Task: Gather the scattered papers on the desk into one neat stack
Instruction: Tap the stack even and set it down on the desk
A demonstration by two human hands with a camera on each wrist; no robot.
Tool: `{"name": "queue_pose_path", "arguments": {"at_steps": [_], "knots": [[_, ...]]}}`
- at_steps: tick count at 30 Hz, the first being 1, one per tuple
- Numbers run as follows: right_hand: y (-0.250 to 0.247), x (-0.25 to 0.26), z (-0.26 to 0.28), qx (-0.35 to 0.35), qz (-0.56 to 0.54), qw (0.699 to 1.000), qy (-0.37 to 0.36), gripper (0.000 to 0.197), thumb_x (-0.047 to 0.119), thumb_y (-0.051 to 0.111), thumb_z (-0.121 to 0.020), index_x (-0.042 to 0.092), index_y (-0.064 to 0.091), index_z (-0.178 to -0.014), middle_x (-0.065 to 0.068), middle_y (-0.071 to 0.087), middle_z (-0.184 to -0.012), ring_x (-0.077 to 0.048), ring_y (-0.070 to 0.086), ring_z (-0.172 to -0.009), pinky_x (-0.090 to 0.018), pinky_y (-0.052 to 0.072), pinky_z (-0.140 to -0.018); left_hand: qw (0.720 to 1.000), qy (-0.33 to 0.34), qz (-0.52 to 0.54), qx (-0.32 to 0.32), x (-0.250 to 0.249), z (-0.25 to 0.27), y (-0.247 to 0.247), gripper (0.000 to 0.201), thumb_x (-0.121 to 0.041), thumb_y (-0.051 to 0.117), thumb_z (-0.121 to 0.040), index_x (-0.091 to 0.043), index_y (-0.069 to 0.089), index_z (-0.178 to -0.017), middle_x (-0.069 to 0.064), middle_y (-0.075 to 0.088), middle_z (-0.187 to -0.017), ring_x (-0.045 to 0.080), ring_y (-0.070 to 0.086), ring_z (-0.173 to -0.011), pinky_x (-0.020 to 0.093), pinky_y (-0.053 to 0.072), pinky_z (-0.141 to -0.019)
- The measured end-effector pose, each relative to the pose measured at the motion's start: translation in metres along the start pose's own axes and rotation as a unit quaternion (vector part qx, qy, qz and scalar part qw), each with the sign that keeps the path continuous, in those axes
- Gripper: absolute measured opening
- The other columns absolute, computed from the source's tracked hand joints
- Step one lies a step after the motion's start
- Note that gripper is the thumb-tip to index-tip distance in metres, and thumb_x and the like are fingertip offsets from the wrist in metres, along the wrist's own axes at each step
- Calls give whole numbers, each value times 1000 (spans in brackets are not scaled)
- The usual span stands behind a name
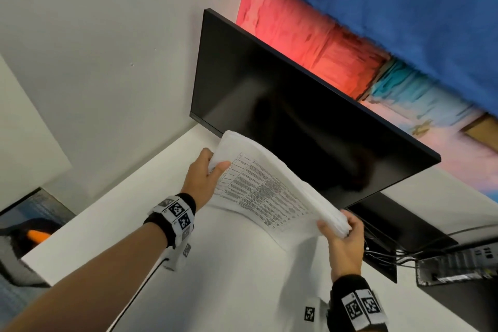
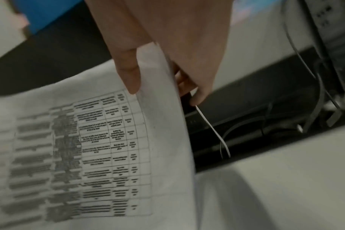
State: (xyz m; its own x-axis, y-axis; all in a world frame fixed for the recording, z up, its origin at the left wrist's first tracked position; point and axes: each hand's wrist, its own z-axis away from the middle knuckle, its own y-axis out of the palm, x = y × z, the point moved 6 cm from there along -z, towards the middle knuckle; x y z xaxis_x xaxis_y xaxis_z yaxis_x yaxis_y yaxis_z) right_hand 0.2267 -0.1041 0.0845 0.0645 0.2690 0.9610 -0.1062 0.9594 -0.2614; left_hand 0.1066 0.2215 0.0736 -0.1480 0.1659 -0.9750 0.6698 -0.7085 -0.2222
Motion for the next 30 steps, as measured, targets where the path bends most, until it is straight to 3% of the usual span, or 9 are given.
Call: {"name": "queue_pose_path", "arguments": {"at_steps": [3, 6, 10, 14, 17, 20, 23, 26, 30], "knots": [[8, 38, 1, 24, 124, 986, -106, 88, 12, 84, -76, 22, 35, -149, -3, 43, -146, -20, 45, -132, -38, 44, -108, 994, 97, -57, 12, -41, 1, -14, 25, -26, 62, -97, -7, 47, -92, -1, 64, -80, 12, 64, -70, 17, 52, -60], [38, 80, 11, 103, 195, 951, -215, 97, 17, 83, -79, 24, 25, -157, 9, 31, -150, -1, 28, -134, -19, 26, -110, 966, 220, -133, 20, -89, 7, -25, 26, -27, 64, -95, -8, 51, -85, -4, 54, -73, 10, 48, -62, 11, 40, -58], [76, 117, 28, 222, 178, 922, -262, 67, 25, 68, -93, 26, 36, -153, 12, 47, -148, 0, 45, -132, -21, 41, -105, 916, 336, -216, 41, -137, 19, -37, 27, -28, 62, -95, -5, 55, -83, 1, 54, -77, 14, 44, -70, 8, 33, -71], [93, 134, 49, 226, 121, 919, -298, 20, 17, 55, -102, 14, 66, -118, 18, 75, -95, 2, 70, -90, -21, 56, -77, 906, 365, -211, 15, -165, 25, -64, 31, -34, 65, -92, -7, 55, -84, 8, 62, -83, 12, 47, -75, 3, 33, -79], [100, 134, 59, 184, 68, 938, -285, 18, 11, 53, -101, 18, 68, -108, 13, 74, -98, 5, 70, -87, -12, 53, -74, 907, 363, -202, -70, -167, 27, -88, 50, -44, 75, -81, -6, 56, -108, 9, 63, -120, 16, 56, -109, 24, 40, -100], [106, 111, 60, 163, -20, 968, -188, 17, 12, 54, -101, 18, 68, -109, 1, 76, -102, -3, 73, -93, -22, 59, -82, 943, 240, -174, -153, -128, 32, -105, 94, -51, 81, -72, -1, 36, -137, 15, 41, -146, 30, 44, -134, 47, 37, -113], [113, 71, 62, 157, -129, 979, -36, 21, 13, 53, -102, 20, 61, -119, 5, 74, -106, -8, 73, -95, -19, 57, -75, 981, -21, -192, -21, -34, 42, -95, 109, -73, 68, -70, -9, 25, -148, 9, 41, -151, 29, 46, -135, 47, 42, -110], [128, 28, 69, 159, -179, 967, 82, 26, 9, 48, -103, 27, 58, -118, 11, 68, -111, 0, 63, -102, -12, 51, -67, 966, -188, -112, 140, 33, 73, -83, 84, -66, 56, -86, -16, 32, -149, 2, 46, -152, 19, 52, -128, 26, 38, -104], [156, -23, 83, 209, -133, 946, 210, 22, 17, 51, -103, 19, 59, -124, -5, 72, -110, -19, 68, -99, -30, 57, -75, 961, -229, -71, 137, 64, 85, -98, 21, -25, 59, -99, -28, 50, -118, -18, 54, -107, 6, 53, -100, 9, 40, -77]]}}
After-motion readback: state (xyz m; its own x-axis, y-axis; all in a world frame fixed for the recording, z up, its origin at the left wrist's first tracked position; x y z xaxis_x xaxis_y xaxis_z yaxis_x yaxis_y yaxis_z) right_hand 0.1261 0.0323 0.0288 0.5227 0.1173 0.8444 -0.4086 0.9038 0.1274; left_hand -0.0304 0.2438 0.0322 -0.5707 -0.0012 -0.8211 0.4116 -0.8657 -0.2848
